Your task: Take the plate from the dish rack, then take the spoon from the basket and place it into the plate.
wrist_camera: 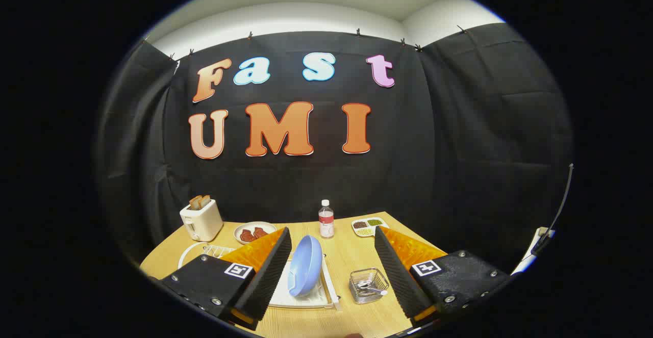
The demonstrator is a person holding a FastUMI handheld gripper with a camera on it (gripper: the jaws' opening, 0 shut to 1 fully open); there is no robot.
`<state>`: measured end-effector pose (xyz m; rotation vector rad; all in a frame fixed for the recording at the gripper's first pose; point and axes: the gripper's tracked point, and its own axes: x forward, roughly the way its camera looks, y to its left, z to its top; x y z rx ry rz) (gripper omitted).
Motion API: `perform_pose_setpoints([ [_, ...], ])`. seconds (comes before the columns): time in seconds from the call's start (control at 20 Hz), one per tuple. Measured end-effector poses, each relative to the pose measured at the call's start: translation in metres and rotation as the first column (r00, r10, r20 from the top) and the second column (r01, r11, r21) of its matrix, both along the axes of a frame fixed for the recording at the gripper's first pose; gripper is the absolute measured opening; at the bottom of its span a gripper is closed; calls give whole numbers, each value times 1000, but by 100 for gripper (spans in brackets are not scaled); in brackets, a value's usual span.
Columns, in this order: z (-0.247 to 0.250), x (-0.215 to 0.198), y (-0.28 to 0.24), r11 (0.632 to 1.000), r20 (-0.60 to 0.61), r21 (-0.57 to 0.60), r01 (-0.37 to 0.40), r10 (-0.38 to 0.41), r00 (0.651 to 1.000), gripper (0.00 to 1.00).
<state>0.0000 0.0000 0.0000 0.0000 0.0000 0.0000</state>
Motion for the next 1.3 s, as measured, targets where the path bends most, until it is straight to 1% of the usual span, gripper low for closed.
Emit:
perform_pose_setpoints([
  [0.45,-9,10,0,1000,-29,-4,0,0,1000,98],
  [0.95,-11,27,19,998,-43,-17,-52,52,998,98],
  [1.2,-5,41,44,994,-34,-9,-106,106,994,98],
  [1.3,-7,48,48,993,-39,-16,-114,114,993,98],
])
